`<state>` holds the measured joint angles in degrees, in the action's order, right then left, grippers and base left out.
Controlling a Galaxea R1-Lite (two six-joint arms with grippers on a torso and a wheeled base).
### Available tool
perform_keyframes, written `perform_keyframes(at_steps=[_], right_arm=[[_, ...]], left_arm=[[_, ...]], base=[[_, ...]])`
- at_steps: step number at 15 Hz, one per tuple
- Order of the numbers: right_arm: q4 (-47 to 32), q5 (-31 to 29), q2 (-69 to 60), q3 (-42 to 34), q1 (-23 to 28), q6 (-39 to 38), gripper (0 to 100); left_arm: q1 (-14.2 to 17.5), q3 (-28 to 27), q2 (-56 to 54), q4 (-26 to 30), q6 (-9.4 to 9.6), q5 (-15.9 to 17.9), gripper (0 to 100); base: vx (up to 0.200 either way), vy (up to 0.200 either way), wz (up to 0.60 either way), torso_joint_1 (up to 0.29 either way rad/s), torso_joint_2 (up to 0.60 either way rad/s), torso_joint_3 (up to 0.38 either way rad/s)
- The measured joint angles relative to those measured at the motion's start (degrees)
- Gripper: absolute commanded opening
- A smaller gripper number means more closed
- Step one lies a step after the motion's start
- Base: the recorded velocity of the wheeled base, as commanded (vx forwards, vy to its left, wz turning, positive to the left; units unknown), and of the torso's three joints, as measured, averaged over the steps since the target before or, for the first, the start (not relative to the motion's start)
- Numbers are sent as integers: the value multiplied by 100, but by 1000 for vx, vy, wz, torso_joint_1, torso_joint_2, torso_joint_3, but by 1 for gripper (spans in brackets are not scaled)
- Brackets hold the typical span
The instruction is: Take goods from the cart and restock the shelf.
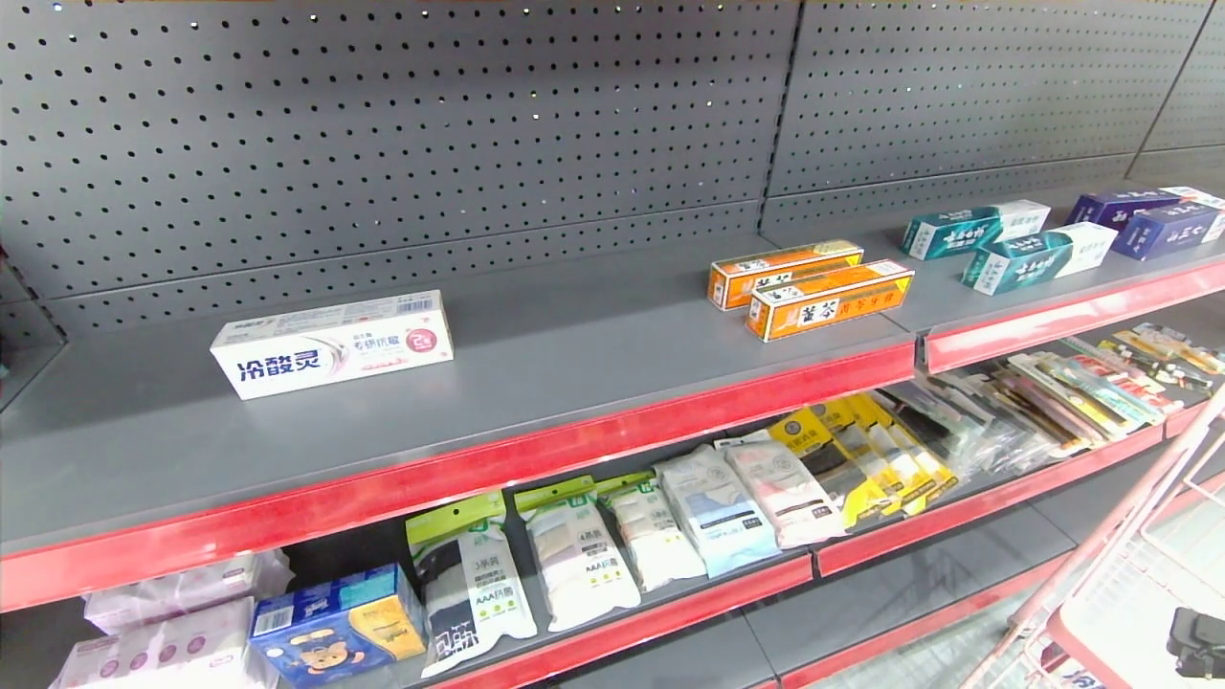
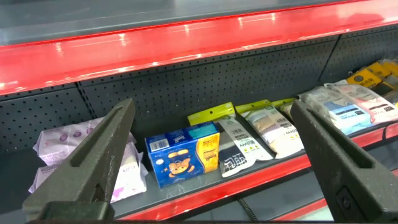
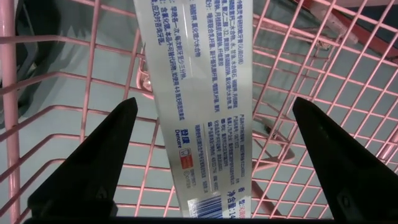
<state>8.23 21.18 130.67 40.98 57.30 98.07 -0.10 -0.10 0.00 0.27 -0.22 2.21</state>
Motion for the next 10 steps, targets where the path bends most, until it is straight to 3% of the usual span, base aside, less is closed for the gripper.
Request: perform_keyframes(at_steps=[3, 4, 10], right_arm=[[0, -2, 1, -2, 0, 0, 100], [2, 1, 1, -4, 0, 0, 0], [-7, -5, 9, -4, 0, -57, 0]], left_arm=[[0, 0, 0, 0, 0, -2, 100], [0, 0, 0, 0, 0, 0, 100], [0, 0, 0, 0, -2, 0, 100]], base=[[0, 0, 0, 0, 0, 0], [0, 0, 0, 0, 0, 0], [0, 0, 0, 0, 0, 0]])
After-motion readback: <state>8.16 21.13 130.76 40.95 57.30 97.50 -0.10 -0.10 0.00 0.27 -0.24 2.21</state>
